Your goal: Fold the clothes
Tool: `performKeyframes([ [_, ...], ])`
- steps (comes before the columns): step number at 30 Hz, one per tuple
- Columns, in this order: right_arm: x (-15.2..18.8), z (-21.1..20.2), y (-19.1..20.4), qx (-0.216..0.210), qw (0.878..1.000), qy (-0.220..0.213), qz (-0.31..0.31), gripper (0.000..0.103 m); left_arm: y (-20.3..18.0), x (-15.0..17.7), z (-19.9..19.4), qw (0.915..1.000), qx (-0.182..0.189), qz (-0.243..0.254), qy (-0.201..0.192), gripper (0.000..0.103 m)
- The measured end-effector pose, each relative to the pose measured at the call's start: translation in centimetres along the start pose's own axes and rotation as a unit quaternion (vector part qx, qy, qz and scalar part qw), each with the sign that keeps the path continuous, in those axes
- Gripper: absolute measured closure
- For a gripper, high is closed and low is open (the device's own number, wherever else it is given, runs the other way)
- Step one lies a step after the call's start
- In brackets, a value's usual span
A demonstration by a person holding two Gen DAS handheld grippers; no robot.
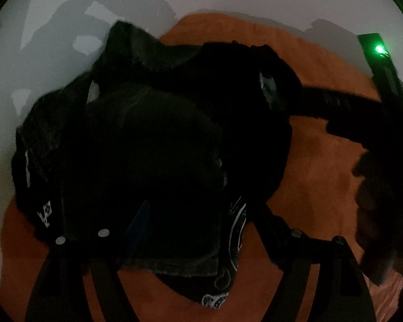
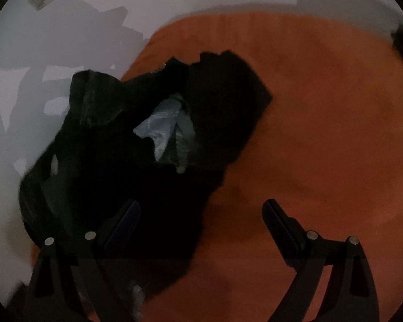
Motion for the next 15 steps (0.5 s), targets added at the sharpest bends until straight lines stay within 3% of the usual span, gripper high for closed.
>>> performKeyframes([
  [2,-0.3,1.1,0.5,-0.008,1.0,0.013,0.015,0.011,0.5,0.3,-0.1,0.9998,0.011,-0.015,0.005,0.024],
  [6,-0.9,3.2,1.4,-0.024,0.998,0.039,0.045,0.015,1.7,0.9,-0.3,0.9998,-0.004,-0.018,0.008,0.024],
  [9,-0.6,4.5,1.6,-0.011,0.997,0.052,0.049,0.021,2.7,1.7,0.0,0.9993,0.002,-0.031,0.02,0.024],
  [11,-0.4,5.3,1.5,-0.008,0.996,0.062,0.058,0.034,3.1,2.2,0.4,0.9987,0.01,-0.041,0.029,0.024],
  [13,-0.1,5.6,1.3,-0.011,0.996,0.064,0.068,0.053,3.3,2.5,0.7,0.9983,0.013,-0.045,0.035,0.024],
  [15,-0.1,5.6,1.2,-0.005,0.996,0.057,0.063,0.093,3.5,2.7,1.1,0.9978,0.015,-0.049,0.042,0.024],
])
Point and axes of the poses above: each gripper's, at about its wrist camera, not at the fingertips, and z roughly the way its jaws point, y to its left, x to its underside, the point moved 6 cm from there along z, roughly the way its jaws point, and after that the axes turned 10 degrees about z, right-handed, at the moved point
